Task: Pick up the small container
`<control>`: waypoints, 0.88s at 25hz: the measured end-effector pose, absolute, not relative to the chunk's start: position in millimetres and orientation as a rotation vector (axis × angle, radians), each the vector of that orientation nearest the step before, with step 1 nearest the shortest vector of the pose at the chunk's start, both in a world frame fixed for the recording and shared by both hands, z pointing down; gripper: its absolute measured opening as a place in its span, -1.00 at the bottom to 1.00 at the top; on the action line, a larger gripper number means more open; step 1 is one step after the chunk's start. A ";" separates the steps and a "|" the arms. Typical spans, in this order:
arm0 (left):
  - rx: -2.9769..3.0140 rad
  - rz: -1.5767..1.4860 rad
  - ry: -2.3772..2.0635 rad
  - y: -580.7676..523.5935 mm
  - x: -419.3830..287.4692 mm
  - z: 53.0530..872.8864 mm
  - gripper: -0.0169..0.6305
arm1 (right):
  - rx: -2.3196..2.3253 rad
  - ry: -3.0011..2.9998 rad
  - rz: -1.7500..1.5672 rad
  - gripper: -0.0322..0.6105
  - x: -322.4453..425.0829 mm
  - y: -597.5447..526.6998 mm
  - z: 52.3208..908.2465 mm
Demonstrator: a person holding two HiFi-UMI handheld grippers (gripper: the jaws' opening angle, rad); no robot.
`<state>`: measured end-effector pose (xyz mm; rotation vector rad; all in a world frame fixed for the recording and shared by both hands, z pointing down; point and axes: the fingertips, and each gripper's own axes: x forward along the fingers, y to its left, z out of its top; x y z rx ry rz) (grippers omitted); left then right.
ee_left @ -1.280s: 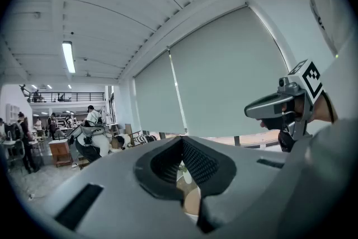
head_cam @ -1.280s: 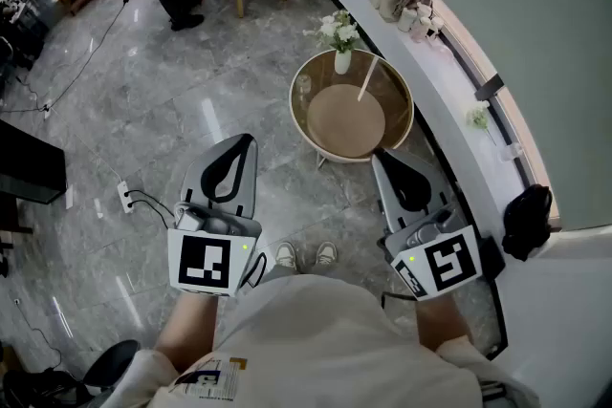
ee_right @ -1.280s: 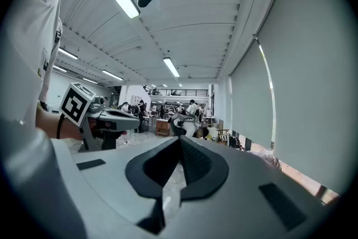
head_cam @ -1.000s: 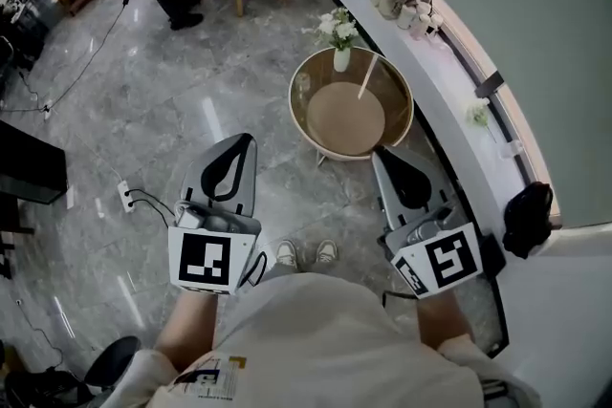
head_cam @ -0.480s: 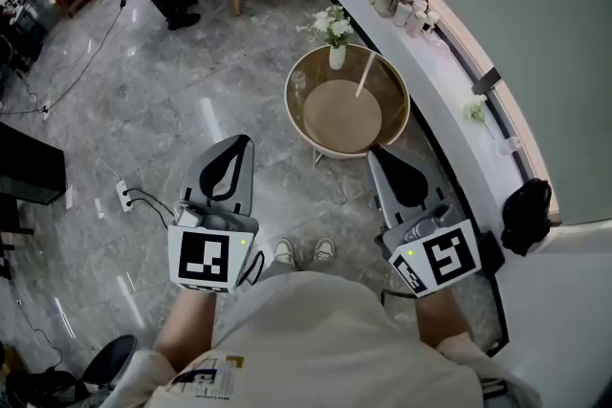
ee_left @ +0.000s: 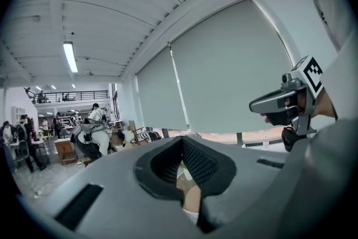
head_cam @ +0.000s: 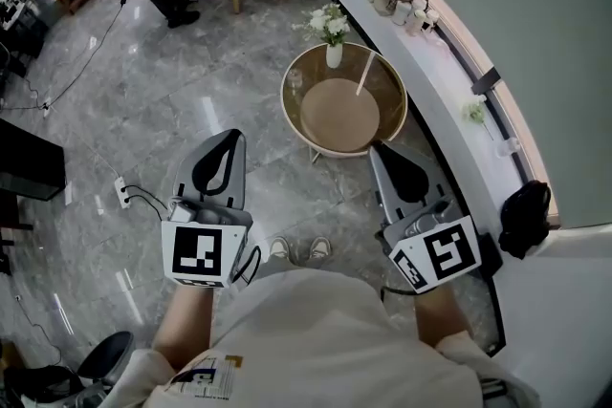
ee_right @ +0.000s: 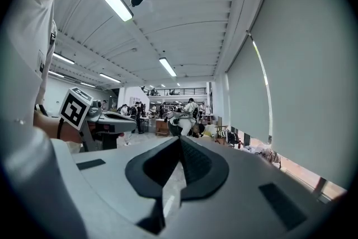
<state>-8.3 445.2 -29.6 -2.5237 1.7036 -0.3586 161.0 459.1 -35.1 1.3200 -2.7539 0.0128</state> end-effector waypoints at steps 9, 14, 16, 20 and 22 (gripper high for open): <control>-2.469 -0.334 1.789 443.4 7.0 -29.2 -0.92 | 1.298 -2.790 0.013 -0.88 189.1 454.6 -29.6; -2.472 -0.365 1.801 447.4 17.7 -20.8 -0.92 | 1.291 -2.791 0.017 -0.88 200.7 451.6 -26.3; -2.479 -0.379 1.803 448.1 20.7 -17.0 -0.92 | 1.289 -2.788 0.024 -0.88 203.5 450.6 -23.4; -2.491 -0.384 1.775 443.5 29.8 -13.3 -0.92 | 1.297 -2.780 0.027 -0.88 206.2 447.5 -19.2; -2.497 -0.369 1.761 439.8 35.2 -12.6 -0.92 | 1.301 -2.778 0.029 -0.88 208.0 446.2 -15.5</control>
